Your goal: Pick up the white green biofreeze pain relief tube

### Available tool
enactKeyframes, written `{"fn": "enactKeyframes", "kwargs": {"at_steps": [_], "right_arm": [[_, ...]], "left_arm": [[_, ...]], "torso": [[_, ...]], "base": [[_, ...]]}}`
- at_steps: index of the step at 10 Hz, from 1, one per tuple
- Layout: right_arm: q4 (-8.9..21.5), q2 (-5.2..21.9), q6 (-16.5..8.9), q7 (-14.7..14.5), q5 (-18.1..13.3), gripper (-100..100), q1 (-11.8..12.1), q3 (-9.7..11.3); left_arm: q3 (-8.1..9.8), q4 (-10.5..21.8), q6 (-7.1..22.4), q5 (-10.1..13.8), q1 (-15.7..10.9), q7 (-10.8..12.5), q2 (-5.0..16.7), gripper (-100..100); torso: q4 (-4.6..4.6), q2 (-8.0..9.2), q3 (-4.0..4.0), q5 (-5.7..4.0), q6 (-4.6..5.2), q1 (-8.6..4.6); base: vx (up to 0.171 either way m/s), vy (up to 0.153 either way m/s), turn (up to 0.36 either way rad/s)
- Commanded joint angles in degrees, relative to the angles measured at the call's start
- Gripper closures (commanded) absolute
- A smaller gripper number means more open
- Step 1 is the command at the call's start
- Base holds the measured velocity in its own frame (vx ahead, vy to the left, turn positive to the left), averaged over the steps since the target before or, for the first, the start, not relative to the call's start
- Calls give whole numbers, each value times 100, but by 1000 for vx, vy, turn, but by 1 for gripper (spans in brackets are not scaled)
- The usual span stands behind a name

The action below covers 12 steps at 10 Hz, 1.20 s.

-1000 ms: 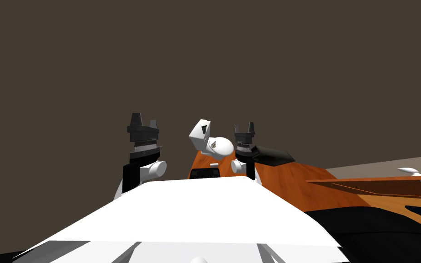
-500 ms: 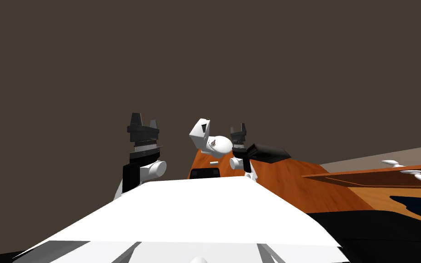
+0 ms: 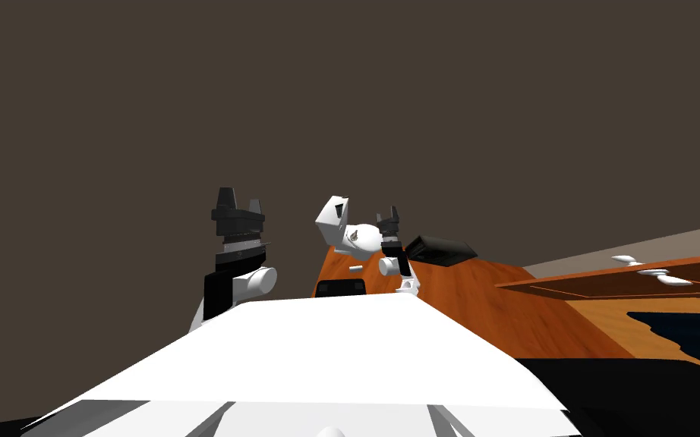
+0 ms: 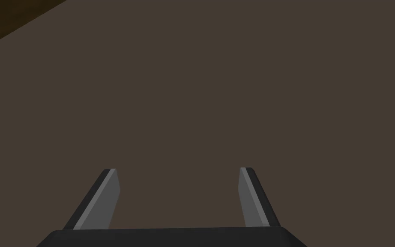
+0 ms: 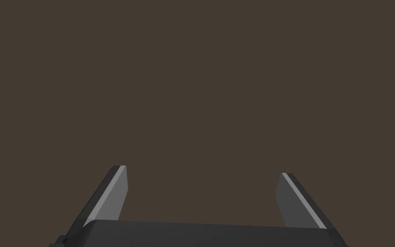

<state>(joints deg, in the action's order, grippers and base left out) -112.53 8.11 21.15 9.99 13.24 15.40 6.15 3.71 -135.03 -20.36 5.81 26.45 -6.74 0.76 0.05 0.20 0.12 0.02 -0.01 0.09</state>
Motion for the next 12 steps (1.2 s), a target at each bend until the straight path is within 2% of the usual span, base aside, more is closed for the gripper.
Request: {"fn": "enactKeyframes", "kwargs": {"at_steps": [1,3,4,5,6,7,8,9,10,11,12], "right_arm": [[159,57,-70,20,96,-100,-53,9],[602,137,-433,22,482,-100,-468,54],[739,137,-465,22,482,-100,-468,54],[941,170,-667,21,691,-100,-690,72],[1046,170,-674,21,691,-100,-690,72],[1259,200,-888,19,910,-100,-921,86],[1362,200,-888,19,910,-100,-921,86],[1583,226,-1107,14,1139,-100,-1158,94],[1686,226,-1107,14,1139,-100,-1158,94],[1926,249,-1316,7,1375,-100,-1402,97],[2018,249,-1329,7,1375,-100,-1402,97]], "left_arm": [[0,0,0,0,0,0,0,0],[0,0,0,0,0,0,0,0],[0,0,0,0,0,0,0,0],[0,0,0,0,0,0,0,0],[0,0,0,0,0,0,0,0],[0,0,0,0,0,0,0,0],[0,0,0,0,0,0,0,0],[0,0,0,0,0,0,0,0],[0,0,0,0,0,0,0,0],[0,0,0,0,0,0,0,0],[0,0,0,0,0,0,0,0]], "torso": [[0,0,0,0,0,0],[0,3,1,0,1,-2],[2,12,7,0,1,1],[2,7,5,1,0,3],[1,4,3,1,0,4],[0,-2,0,1,1,0],[0,-3,-1,0,1,-1],[-1,-5,-2,0,1,-3],[-1,-4,-2,0,1,-3],[-1,-7,-3,0,0,-2],[-1,-7,-4,1,1,1]], "base": [[-52,16,-24],[-87,25,-73],[-74,30,-20],[-70,28,-38],[-51,19,-23],[-53,16,-49],[-44,15,-25],[-51,13,-61],[-42,15,-25],[-45,25,-40],[-33,14,-26]]}}
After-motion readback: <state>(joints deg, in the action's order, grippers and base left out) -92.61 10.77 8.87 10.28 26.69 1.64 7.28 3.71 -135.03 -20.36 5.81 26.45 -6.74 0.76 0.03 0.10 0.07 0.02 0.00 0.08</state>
